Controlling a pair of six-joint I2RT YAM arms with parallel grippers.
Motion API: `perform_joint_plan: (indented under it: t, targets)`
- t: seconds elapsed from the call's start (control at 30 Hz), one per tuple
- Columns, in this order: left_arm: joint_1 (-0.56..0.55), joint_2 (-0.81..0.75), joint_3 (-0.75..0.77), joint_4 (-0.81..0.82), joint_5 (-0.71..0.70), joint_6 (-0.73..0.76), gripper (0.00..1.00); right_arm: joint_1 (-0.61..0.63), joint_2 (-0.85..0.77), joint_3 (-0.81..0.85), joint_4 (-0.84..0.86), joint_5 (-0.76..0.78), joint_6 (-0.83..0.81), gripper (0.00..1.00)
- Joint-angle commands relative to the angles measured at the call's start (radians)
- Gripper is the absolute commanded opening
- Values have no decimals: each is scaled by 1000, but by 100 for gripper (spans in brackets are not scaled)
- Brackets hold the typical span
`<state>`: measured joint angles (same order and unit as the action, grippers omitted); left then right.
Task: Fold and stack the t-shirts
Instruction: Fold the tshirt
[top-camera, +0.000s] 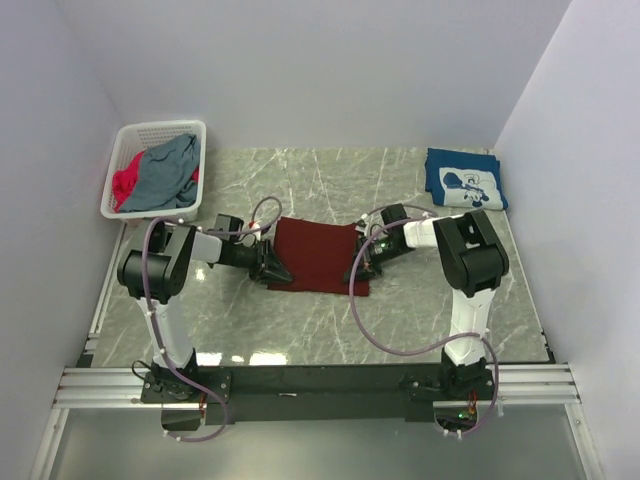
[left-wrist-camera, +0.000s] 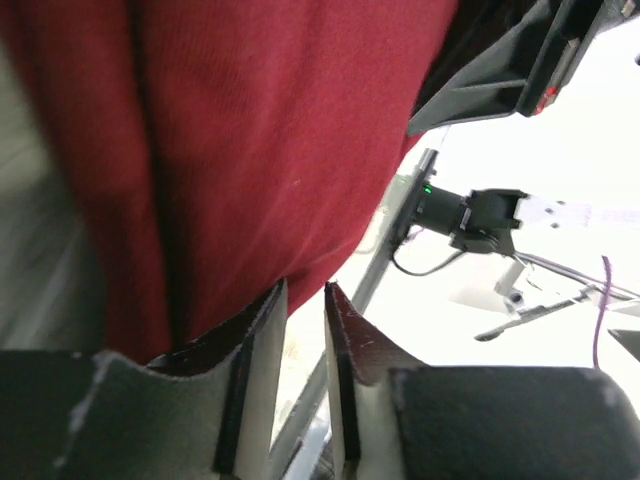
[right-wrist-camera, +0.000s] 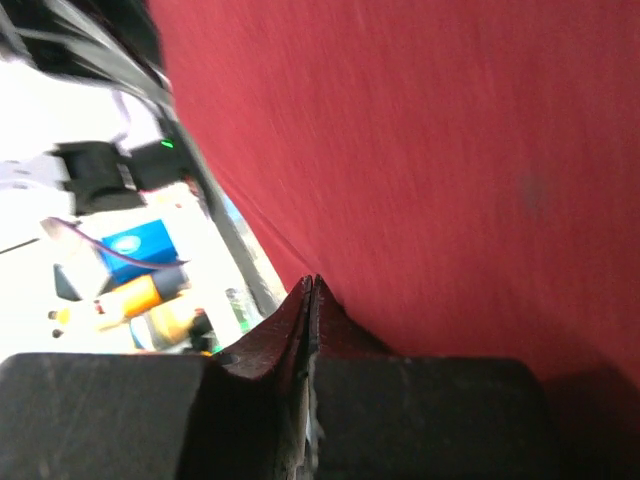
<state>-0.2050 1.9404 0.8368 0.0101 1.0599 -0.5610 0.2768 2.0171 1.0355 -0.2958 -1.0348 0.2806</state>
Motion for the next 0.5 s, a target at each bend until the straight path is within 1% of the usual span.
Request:
perform_joint_plan:
  t: [0.0, 0.03, 0.07, 0.1, 0.13, 0.17, 0.2, 0.23, 0.27, 0.3, 0.33, 0.37, 0.4, 0.43, 0.47]
  targets:
    - [15, -67, -31, -30, -74, 76, 30, -13, -69, -11, -201, 159, -171, 0]
    - [13, -101, -28, -32, -60, 85, 32, -14, -116, -3, -225, 162, -194, 0]
    - [13, -176, -24, -51, -60, 116, 34, -27, -148, 7, -259, 165, -220, 0]
    - [12, -216, -6, -71, -66, 142, 37, -37, -185, 11, -270, 165, -222, 0]
    - [9, -256, 5, -96, -92, 174, 40, -50, -257, 15, -276, 159, -221, 0]
    - [7, -329, 18, -158, -107, 241, 44, -63, -292, 23, -288, 154, -207, 0]
    - [-8, -362, 56, -195, -135, 286, 51, -98, -328, 27, -292, 148, -198, 5]
    - [-23, -395, 77, -238, -168, 336, 53, -116, -396, 26, -290, 144, -187, 8]
    - [-46, -453, 99, -268, -260, 439, 54, -138, -428, 18, -280, 142, -158, 12]
    - [-106, -484, 131, -307, -312, 491, 56, -178, -457, 11, -273, 139, -146, 25]
    - [-144, -515, 136, -306, -361, 539, 58, -200, -483, 2, -267, 140, -133, 31]
    - [-186, -570, 136, -297, -474, 629, 60, -220, -526, -17, -255, 145, -111, 35]
    - [-229, -593, 124, -257, -529, 663, 62, -237, -544, -29, -252, 150, -101, 39]
    - [-323, -612, 116, -239, -593, 699, 63, -269, -570, -41, -249, 153, -94, 40]
    - [-374, -636, 107, -213, -650, 766, 63, -272, -581, -70, -234, 157, -71, 42]
